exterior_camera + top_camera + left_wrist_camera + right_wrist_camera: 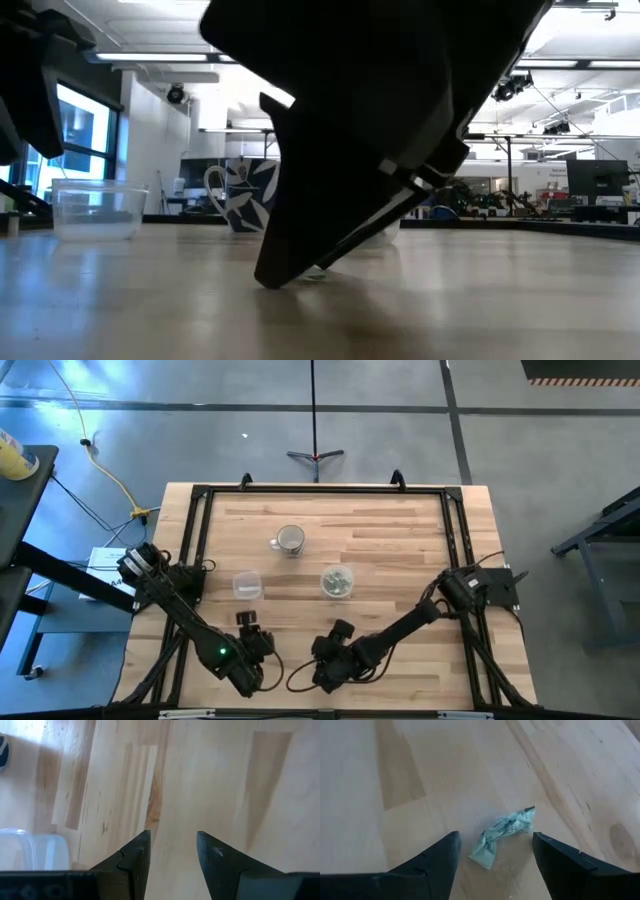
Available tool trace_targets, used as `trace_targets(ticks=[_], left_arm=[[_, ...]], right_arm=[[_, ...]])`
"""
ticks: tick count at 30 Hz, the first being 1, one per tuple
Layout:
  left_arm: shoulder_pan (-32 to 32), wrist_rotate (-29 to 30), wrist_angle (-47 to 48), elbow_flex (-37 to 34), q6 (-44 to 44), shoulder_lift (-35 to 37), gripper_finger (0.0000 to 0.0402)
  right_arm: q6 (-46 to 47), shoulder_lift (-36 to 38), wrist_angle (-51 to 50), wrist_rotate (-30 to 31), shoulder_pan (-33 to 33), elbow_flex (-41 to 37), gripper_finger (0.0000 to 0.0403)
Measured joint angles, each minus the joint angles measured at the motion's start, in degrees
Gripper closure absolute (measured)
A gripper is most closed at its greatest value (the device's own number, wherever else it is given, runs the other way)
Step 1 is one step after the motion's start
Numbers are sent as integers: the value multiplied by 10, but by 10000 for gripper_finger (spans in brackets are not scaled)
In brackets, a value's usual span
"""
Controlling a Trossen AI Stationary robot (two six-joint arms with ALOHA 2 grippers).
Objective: Pick and place Stevia / Truvia into bins
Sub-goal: Put the white stevia packet into the right transparent container
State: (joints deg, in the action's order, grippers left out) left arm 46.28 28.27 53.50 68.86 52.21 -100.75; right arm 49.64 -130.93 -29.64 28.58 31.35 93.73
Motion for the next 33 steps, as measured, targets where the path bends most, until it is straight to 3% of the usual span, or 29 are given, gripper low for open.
trace_targets(ticks=[5,19,25,28,33], left_arm=[[0,0,7,0,-2,0,208],[-1,6,5,0,-7,0,208],[-2,8,4,0,-7,0,208],[-9,8,0,0,-7,0,208],[-27,6,-19,0,-7,0,208]], right_arm=[[1,-4,-12,-8,-1,6,186],[12,1,-16,-12,-33,-25,391],[-5,38,-58,9,-34,-30,400],[8,77,-122,58,-30,-31,399],[39,139,-250,89,-38,-29,401]])
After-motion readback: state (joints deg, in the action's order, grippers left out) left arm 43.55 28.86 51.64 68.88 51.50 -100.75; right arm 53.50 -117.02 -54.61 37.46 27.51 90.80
